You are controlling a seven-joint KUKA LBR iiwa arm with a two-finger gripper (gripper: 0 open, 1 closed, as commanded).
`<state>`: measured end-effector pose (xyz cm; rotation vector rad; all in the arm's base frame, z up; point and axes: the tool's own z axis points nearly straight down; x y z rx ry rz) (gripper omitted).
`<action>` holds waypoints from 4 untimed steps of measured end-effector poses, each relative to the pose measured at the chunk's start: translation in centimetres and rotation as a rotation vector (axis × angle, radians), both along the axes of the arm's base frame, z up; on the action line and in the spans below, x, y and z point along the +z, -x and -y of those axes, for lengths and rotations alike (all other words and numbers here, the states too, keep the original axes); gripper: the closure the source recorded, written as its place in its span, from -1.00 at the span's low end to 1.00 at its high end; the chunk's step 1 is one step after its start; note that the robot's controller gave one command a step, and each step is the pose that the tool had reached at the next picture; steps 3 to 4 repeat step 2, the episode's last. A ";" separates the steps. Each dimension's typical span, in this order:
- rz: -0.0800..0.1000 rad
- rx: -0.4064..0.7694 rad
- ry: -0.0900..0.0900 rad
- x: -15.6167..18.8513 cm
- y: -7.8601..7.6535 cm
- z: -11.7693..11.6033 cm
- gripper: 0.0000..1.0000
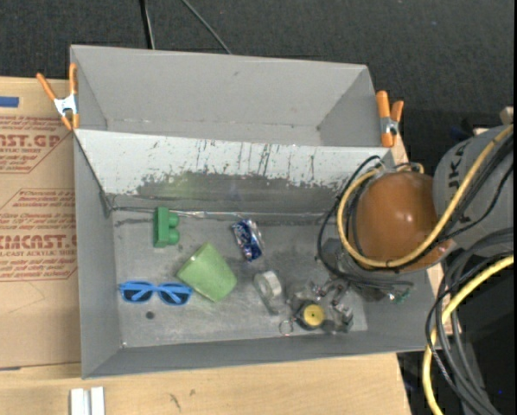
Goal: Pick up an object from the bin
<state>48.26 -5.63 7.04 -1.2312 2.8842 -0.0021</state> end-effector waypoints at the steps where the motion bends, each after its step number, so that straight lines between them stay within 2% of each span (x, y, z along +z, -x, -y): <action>1: 0.003 -0.043 0.001 11.4 -0.5 0.0 1.00; 2: 0.006 -0.022 0.000 26.4 -3.1 -1.8 1.00; 4: 0.006 -0.022 0.000 26.4 -3.1 -1.8 1.00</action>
Offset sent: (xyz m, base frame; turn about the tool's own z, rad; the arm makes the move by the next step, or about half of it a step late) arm 0.0029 -0.0006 0.1100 0.0410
